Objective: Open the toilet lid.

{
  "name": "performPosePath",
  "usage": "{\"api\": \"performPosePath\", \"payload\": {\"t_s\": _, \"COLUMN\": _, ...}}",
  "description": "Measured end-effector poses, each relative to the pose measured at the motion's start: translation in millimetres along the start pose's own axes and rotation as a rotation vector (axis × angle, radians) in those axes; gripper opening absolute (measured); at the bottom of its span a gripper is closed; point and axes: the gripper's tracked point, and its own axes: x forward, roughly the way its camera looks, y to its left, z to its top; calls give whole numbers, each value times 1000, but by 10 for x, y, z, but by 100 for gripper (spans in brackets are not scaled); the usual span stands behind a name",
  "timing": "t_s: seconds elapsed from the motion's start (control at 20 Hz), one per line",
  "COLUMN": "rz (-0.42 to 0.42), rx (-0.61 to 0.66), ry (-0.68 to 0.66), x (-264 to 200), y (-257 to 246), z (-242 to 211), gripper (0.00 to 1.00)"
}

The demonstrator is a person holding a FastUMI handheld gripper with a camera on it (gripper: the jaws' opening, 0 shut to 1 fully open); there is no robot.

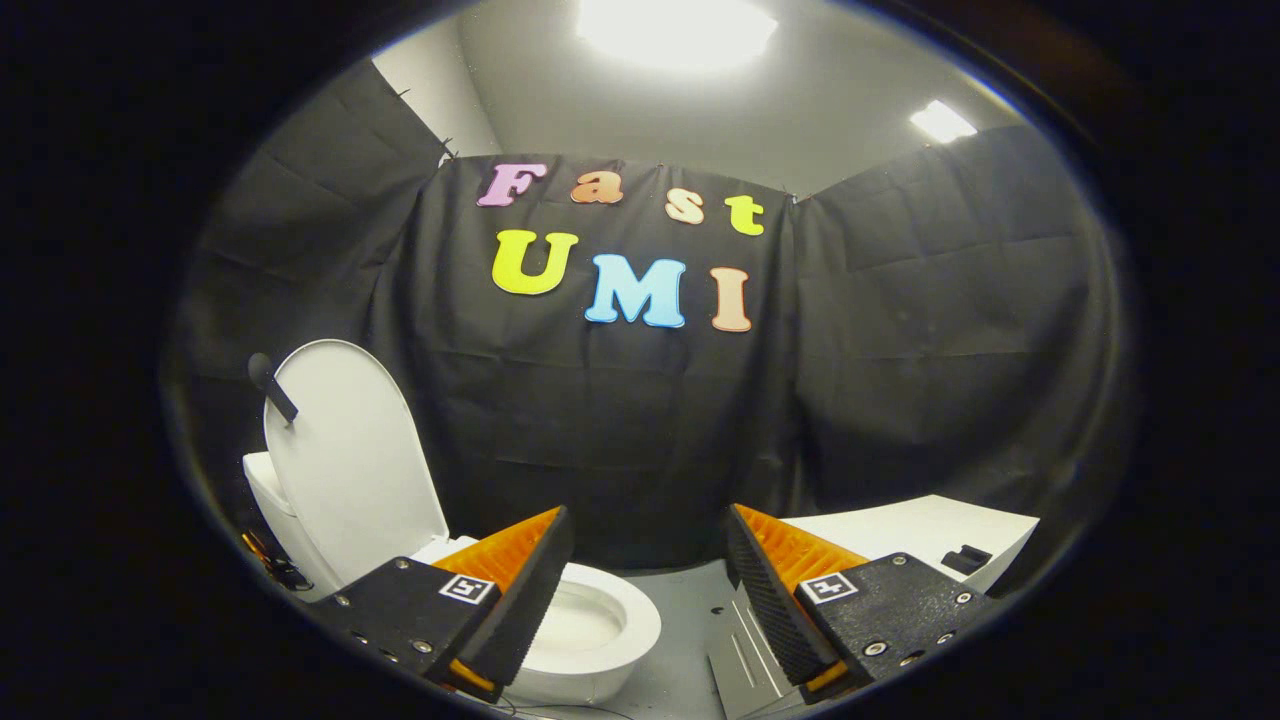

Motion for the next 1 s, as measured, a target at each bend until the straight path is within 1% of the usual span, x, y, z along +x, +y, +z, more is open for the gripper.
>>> {"api": "performPosePath", "payload": {"t_s": 0.05, "rz": 0, "rx": 4, "ry": 1, "x": 2, "y": -24, "z": -38, "gripper": 95}}
{"api": "performPosePath", "payload": {"t_s": 0.15, "rz": -26, "rx": 16, "ry": 8, "x": -11, "y": -163, "z": -100, "gripper": 95}}
{"api": "performPosePath", "payload": {"t_s": 0.35, "rz": -42, "rx": 83, "ry": 19, "x": 17, "y": -243, "z": -188, "gripper": 95}}
{"api": "performPosePath", "payload": {"t_s": 0.5, "rz": -10, "rx": 98, "ry": 12, "x": -1, "y": -141, "z": -179, "gripper": 95}}
{"api": "performPosePath", "payload": {"t_s": 0.7, "rz": 14, "rx": 54, "ry": 28, "x": 21, "y": -62, "z": -239, "gripper": 95}}
{"api": "performPosePath", "payload": {"t_s": 1.0, "rz": 47, "rx": 59, "ry": 23, "x": 9, "y": 59, "z": -223, "gripper": 95}}
